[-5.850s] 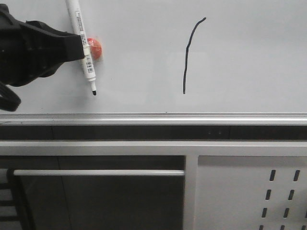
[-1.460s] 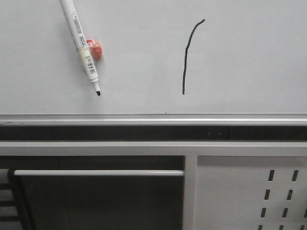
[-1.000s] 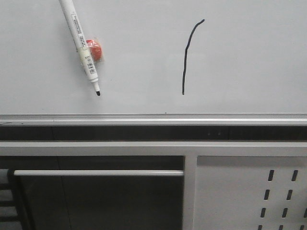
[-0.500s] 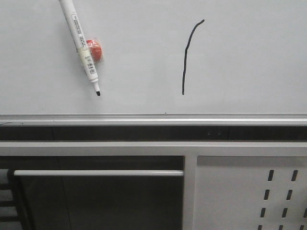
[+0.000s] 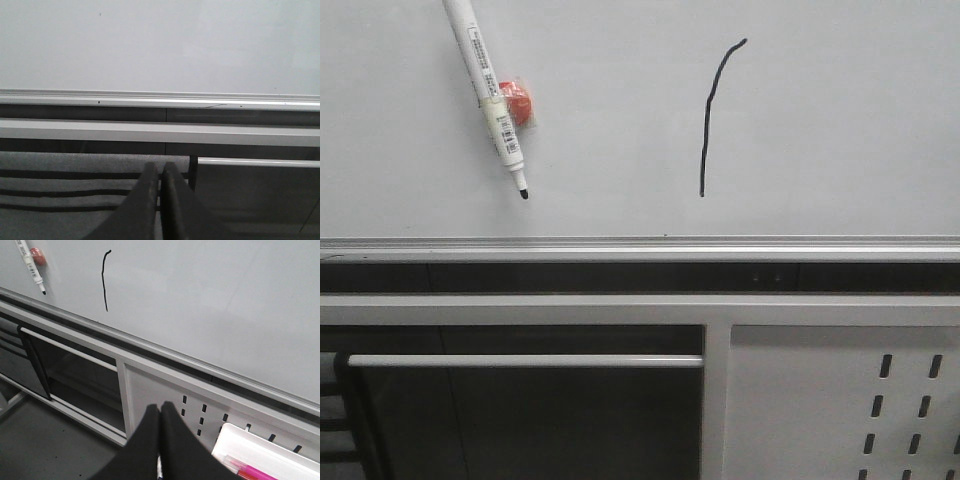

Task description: Write number 1 on whiteboard

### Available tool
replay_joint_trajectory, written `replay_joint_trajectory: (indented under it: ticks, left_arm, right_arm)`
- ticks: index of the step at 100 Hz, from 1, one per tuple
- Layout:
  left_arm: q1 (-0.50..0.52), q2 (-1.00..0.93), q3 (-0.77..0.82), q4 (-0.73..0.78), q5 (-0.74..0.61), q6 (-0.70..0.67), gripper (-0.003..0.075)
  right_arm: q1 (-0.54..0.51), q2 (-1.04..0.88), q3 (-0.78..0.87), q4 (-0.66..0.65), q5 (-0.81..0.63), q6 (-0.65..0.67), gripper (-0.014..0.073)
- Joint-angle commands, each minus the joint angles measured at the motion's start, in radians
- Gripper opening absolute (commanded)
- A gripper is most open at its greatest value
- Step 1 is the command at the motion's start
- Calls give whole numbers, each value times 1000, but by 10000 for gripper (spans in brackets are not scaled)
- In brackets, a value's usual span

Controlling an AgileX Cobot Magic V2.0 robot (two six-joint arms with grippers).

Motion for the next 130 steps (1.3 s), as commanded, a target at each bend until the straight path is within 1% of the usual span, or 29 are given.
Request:
replay_joint_trajectory:
  ticks: [1, 31, 40, 45, 51, 62, 69, 75, 84, 90, 99, 102, 109, 116, 125, 130]
  left_arm:
    - [-1, -25, 24, -13, -61, -4, -18]
    - [-1, -25, 24, -13, -61, -4, -18]
    - [-1, -25, 24, -13, -61, -4, -18]
    - [-1, -25, 24, -13, -61, -4, -18]
    - [-1, -25, 24, -13, -61, -4, -18]
    - [-1, -25, 24, -13, -61, -4, -18]
    - [-1, -25, 24, -13, -61, -4, -18]
    - [-1, -25, 24, -13, -61, -4, -18]
    - [-1, -25, 24, -13, -61, -4, -18]
    - [-1, -25, 24, -13, -61, -4, -18]
    - [-1, -25, 24, -13, -61, -4, -18]
    - [-1, -25, 24, -13, -61, -4, -18]
    - [-1, -25, 24, -13, -61, -4, -18]
    - [-1, -25, 24, -13, -61, -4, -18]
    - [-1, -25, 24, -13, -61, -4, -18]
    - [-1, -25, 24, -13, -61, -4, -18]
  right_arm:
    - [-5, 17, -20, -29, -72, -8, -79]
    - [-5, 17, -20, -29, -72, -8, -79]
    - [-5, 14, -20, -52, -72, -8, -79]
    - [-5, 4, -20, -23, -72, -8, -79]
    - [-7, -6, -18, -21, -55, -8, -79]
    - [-46, -8, -5, 18, -30, -8, -79]
    - [-99, -8, 5, 76, -90, -10, -79]
    - [-165, -8, 16, 140, -153, -25, -79]
    - [-286, -8, 66, 225, -318, -65, -79]
    - [-367, -8, 122, 299, -443, -155, -79]
    - [-505, -8, 223, 451, -556, -321, -79]
    - [-555, -8, 258, 493, -594, -352, -79]
    - [-641, -8, 349, 526, -672, -361, -79]
    - [-707, -8, 405, 544, -732, -361, -79]
    - [-764, -8, 451, 550, -775, -361, -79]
    - [-782, -8, 469, 522, -782, -361, -79]
